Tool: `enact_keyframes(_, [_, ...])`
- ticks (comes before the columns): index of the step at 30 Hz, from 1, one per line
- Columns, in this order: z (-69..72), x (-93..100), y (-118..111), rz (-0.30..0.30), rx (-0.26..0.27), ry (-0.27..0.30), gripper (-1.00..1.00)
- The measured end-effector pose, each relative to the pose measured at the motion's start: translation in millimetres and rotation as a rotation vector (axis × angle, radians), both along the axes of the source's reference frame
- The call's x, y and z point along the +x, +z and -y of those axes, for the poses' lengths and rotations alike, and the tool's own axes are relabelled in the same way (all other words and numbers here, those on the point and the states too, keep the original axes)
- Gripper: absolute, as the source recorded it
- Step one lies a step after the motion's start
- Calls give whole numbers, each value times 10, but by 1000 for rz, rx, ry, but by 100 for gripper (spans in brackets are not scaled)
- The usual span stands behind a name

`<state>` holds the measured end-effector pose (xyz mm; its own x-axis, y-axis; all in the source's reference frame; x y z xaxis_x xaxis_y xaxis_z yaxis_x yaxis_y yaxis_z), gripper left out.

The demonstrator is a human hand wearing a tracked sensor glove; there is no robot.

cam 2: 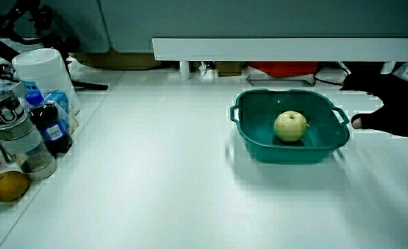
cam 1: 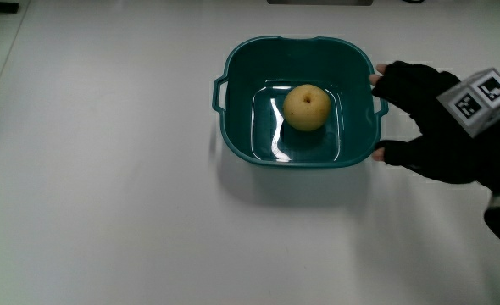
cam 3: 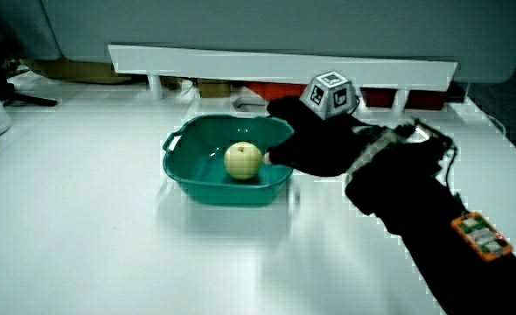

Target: Pick pear from plate

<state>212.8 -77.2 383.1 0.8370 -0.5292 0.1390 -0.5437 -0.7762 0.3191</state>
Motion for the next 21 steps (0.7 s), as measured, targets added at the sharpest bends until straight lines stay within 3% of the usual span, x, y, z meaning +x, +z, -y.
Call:
enact_keyframes(5, [69, -139, 22, 16, -21, -4, 0])
enact_keyframes(8, [123, -217, 100, -13, -55, 1, 0])
enact_keyframes(10, [143, -281, 141, -3, -48, -12, 0])
enact_keyframes(20, [259, -504, 449, -115, -54, -38, 0])
enact_keyframes(21, [285, -498, 517, -121, -74, -35, 0])
